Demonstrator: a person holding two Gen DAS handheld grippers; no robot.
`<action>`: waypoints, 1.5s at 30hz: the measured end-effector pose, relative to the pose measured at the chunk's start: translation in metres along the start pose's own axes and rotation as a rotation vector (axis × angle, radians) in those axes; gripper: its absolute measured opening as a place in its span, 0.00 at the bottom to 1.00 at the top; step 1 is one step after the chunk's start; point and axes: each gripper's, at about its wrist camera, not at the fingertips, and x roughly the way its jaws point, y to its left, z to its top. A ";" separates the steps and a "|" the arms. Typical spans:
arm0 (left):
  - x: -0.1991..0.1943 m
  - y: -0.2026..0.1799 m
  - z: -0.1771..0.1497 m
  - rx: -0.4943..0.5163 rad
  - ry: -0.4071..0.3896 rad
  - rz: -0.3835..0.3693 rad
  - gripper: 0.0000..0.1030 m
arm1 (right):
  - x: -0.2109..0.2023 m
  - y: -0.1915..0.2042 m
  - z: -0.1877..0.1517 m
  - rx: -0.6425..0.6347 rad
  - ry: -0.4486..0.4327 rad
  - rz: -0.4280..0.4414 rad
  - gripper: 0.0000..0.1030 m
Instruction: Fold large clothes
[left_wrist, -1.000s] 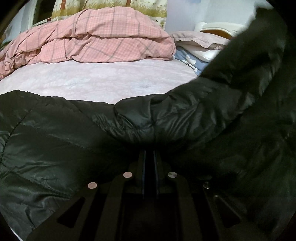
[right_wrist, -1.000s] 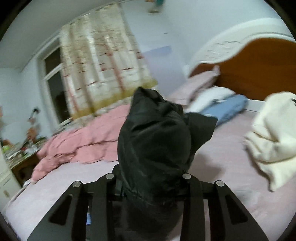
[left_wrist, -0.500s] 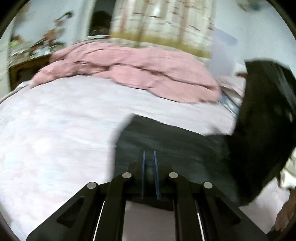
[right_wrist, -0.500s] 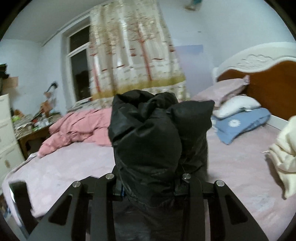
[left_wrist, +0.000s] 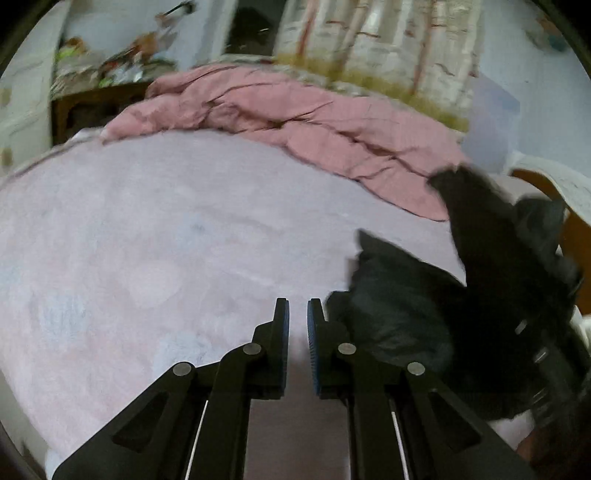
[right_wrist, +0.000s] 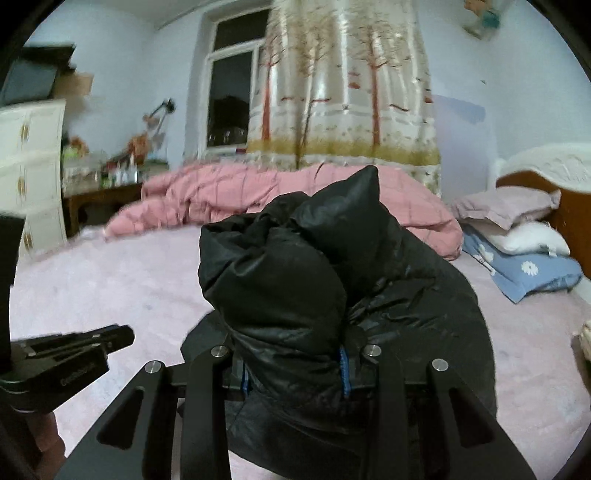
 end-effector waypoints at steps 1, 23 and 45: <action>-0.004 0.002 -0.002 -0.015 -0.011 0.001 0.10 | 0.010 0.007 -0.006 -0.016 0.048 0.006 0.34; -0.068 -0.109 0.044 0.311 -0.064 -0.371 0.52 | -0.090 -0.127 -0.031 0.331 -0.110 0.038 0.82; 0.105 -0.074 0.021 0.212 0.147 -0.091 0.23 | 0.033 -0.137 -0.080 0.399 0.183 0.239 0.00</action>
